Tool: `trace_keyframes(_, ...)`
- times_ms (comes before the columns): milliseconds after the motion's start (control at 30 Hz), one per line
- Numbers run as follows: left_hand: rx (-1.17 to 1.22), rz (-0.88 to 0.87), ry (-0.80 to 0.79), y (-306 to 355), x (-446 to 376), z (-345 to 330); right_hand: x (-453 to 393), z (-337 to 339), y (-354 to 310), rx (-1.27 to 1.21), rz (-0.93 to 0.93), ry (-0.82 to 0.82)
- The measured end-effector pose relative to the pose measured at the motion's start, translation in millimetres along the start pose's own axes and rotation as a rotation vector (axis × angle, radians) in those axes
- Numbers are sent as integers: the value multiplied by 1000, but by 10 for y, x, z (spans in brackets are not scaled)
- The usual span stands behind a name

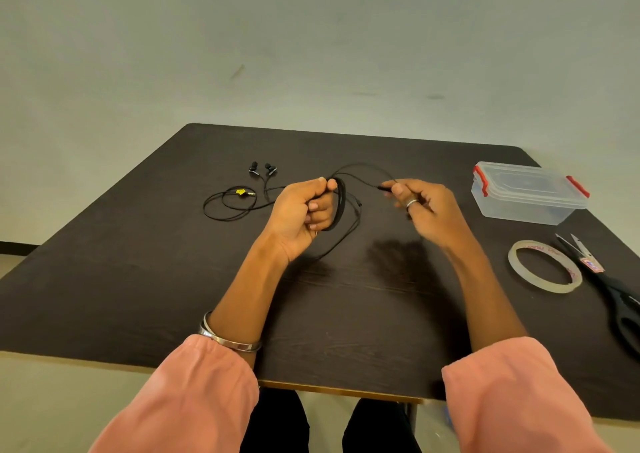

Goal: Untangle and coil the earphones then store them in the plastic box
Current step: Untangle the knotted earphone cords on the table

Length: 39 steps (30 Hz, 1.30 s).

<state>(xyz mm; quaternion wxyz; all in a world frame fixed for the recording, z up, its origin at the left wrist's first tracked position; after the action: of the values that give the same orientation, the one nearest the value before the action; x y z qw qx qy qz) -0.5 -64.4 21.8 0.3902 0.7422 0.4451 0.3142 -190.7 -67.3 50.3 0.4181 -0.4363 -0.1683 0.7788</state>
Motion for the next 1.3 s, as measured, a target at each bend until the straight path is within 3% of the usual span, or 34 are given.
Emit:
trace_keyframes(100, -93, 10, 38, -20, 10, -26, -1, -4, -71, 291, 59, 32)
trace_keyframes(200, -219, 13, 95, -48, 5, -50, -10, -56, -443, 625, 303, 94)
trace_keyframes(333, -371, 17, 112, -79, 13, -86, -10, -314, -601, 794, 485, 33)
trace_keyframes(400, -393, 40, 100, -97, 22, -99, -24, -360, -584, 764, 552, 67)
trace_keyframes(467, -341, 57, 73, -102, 27, -103, -38, -327, -525, 564, 550, 62)
trace_keyframes(533, -210, 70, 16, -105, 18, -102, -57, -288, -427, 275, 432, 9)
trace_keyframes(600, -62, 87, -59, -106, 11, -115, -67, -277, -378, 134, 337, -2)
trace_keyframes(767, 246, 44, -151, -40, 21, -128, -48, -468, -337, 165, 265, -142)
trace_keyframes(1033, 288, -151, 33, 108, 38, 45, 42, -634, -257, 39, 38, -233)
trace_keyframes(1300, 154, -314, 210, 186, 96, 131, 130, -812, -555, 415, 313, -504)
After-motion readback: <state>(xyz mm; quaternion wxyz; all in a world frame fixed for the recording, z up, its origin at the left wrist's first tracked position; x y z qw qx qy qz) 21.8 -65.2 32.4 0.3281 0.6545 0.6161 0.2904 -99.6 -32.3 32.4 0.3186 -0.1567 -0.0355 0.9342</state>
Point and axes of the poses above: each hand's wrist, its own x-axis away from the middle knuckle, its own z-axis out of the back of the hand, y = z × x, the point moved 7 cm from there along -x, towards the middle knuckle, and after that the axes turned 12 degrees about z, right-handed, at the moved point
